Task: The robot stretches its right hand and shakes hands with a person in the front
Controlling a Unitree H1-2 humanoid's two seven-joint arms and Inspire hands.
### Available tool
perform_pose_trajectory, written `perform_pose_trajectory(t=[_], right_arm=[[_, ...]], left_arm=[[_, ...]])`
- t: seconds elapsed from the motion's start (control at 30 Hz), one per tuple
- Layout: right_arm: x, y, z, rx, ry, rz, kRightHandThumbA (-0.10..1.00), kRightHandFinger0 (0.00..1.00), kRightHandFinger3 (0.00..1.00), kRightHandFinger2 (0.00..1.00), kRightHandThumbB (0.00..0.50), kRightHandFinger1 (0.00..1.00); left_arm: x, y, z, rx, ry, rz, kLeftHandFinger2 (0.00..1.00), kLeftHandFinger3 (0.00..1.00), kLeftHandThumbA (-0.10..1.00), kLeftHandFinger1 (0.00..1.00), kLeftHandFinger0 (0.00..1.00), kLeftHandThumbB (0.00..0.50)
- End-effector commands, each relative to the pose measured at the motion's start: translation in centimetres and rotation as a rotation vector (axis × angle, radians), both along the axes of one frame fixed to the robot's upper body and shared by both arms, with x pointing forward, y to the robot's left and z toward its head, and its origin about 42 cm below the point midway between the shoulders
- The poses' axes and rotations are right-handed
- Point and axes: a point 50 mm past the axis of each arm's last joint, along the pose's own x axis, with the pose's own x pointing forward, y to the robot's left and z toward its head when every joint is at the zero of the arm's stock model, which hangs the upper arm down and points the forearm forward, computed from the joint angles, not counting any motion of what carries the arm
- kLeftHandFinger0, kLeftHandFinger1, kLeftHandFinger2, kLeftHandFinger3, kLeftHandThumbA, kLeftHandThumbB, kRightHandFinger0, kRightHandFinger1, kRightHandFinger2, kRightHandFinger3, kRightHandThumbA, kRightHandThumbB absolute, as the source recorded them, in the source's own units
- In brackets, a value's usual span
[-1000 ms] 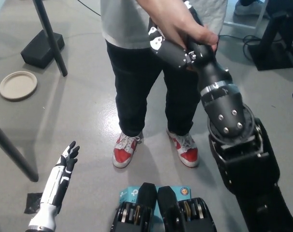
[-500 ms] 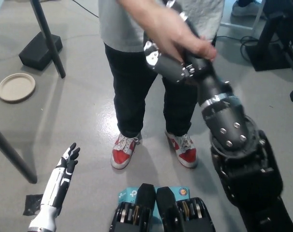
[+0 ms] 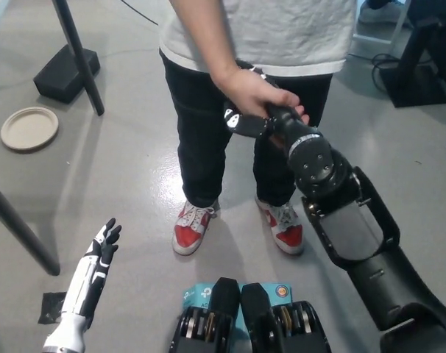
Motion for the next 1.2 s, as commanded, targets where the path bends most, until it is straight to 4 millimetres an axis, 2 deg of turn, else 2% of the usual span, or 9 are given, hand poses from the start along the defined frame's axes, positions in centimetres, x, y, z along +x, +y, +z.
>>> perform_pose_trajectory(t=[0.0,0.1,0.33,0.5,0.63,0.7,0.87,1.03,1.17], right_arm=[[-1.6,-0.3,4.7,-0.021,-0.092,0.111,0.67,1.00,1.00,1.00,0.424,1.00],[-5.4,-0.8,7.7,0.009,-0.183,0.184,0.80,1.00,1.00,1.00,0.499,1.00],[-15.9,-2.7,16.2,0.144,-0.550,0.400,0.87,1.00,1.00,1.00,0.500,1.00],[-19.0,-3.5,17.7,0.158,-0.676,0.413,0.81,1.00,1.00,1.00,0.500,1.00],[-16.7,-3.2,16.6,0.093,-0.600,0.344,0.76,1.00,1.00,1.00,0.453,1.00],[-13.9,-2.7,15.2,0.058,-0.502,0.301,0.80,1.00,1.00,1.00,0.486,1.00],[-7.2,-1.6,11.2,0.005,-0.243,0.236,0.75,1.00,1.00,1.00,0.461,1.00],[0.0,-0.5,4.6,-0.081,0.033,0.148,0.78,1.00,1.00,1.00,0.492,1.00],[2.9,-0.8,0.8,-0.151,0.151,0.096,0.78,1.00,1.00,1.00,0.481,1.00]], left_arm=[[0.3,0.7,1.3,0.025,-0.049,-0.001,1.00,1.00,1.00,1.00,1.00,0.086],[0.1,0.6,1.3,0.046,-0.061,-0.011,1.00,1.00,1.00,1.00,1.00,0.075],[0.0,0.4,1.3,0.044,-0.053,-0.008,1.00,1.00,1.00,1.00,1.00,0.095],[0.0,0.5,1.2,0.053,-0.055,-0.012,1.00,1.00,1.00,1.00,1.00,0.100],[-0.1,0.5,1.2,0.069,-0.056,-0.017,1.00,1.00,1.00,1.00,1.00,0.084],[-0.2,0.5,1.2,0.062,-0.051,-0.017,1.00,1.00,1.00,1.00,1.00,0.075],[-0.2,0.6,1.0,0.064,-0.044,-0.013,1.00,1.00,1.00,1.00,1.00,0.087],[-0.9,0.6,0.4,0.076,-0.028,-0.014,1.00,1.00,1.00,1.00,1.00,0.088],[-0.9,0.3,0.2,0.045,-0.018,-0.016,1.00,1.00,1.00,1.00,1.00,0.086]])
